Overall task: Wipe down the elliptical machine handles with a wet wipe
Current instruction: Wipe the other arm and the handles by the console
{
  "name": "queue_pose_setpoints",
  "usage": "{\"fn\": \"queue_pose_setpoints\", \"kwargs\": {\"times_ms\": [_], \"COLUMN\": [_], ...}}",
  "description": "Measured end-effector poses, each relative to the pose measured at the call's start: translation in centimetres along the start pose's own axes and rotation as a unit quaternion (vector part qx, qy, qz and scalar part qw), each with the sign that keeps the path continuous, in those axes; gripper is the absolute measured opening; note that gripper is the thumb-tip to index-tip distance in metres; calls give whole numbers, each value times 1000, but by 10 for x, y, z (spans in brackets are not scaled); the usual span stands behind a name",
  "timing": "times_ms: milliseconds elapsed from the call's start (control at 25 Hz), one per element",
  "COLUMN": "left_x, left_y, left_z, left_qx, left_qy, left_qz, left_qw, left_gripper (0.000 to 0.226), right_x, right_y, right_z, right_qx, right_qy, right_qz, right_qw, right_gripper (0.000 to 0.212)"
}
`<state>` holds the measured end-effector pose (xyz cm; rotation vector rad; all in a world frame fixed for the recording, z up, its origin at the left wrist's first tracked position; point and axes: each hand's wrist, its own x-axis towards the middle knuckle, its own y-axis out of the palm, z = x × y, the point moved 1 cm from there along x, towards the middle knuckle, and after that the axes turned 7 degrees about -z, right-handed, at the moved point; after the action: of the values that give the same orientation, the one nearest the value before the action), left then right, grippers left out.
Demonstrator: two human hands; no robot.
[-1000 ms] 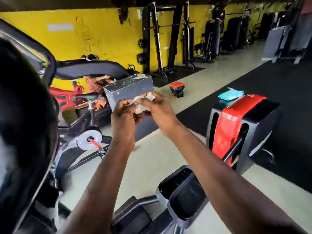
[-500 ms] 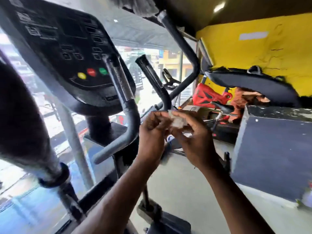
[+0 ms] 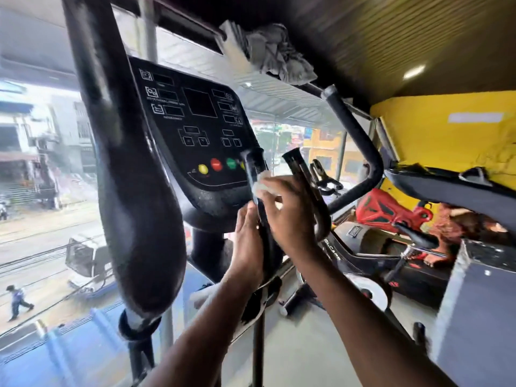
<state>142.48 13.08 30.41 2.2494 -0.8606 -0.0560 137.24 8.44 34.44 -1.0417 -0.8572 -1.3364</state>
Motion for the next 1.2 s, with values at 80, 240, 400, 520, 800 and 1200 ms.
{"fn": "queue_pose_setpoints", "kwargs": {"times_ms": [80, 240, 400, 520, 800, 1200], "left_x": [3, 13, 19, 23, 20, 26], "left_y": [-3, 7, 19, 25, 29, 24], "left_z": [8, 5, -11, -10, -6, 0], "left_qx": [-48, -35, 43, 30, 37, 78], "left_qy": [-46, -61, 15, 45, 74, 67], "left_qz": [16, 5, -24, -39, -62, -71], "left_qw": [998, 998, 999, 998, 995, 992], "left_gripper": [30, 43, 33, 39, 39, 50], "right_x": [-26, 28, 12, 34, 55, 65], "right_y": [-12, 2, 18, 19, 30, 44], "right_z": [-1, -20, -18, -31, -29, -35], "right_qx": [-49, -33, -13, 18, -44, 289], "right_qy": [-98, 54, -117, -141, -302, 281], "right_qz": [-3, 8, 16, -12, 65, 123], "right_qw": [994, 998, 993, 990, 950, 907], "right_gripper": [16, 23, 30, 25, 22, 23]}}
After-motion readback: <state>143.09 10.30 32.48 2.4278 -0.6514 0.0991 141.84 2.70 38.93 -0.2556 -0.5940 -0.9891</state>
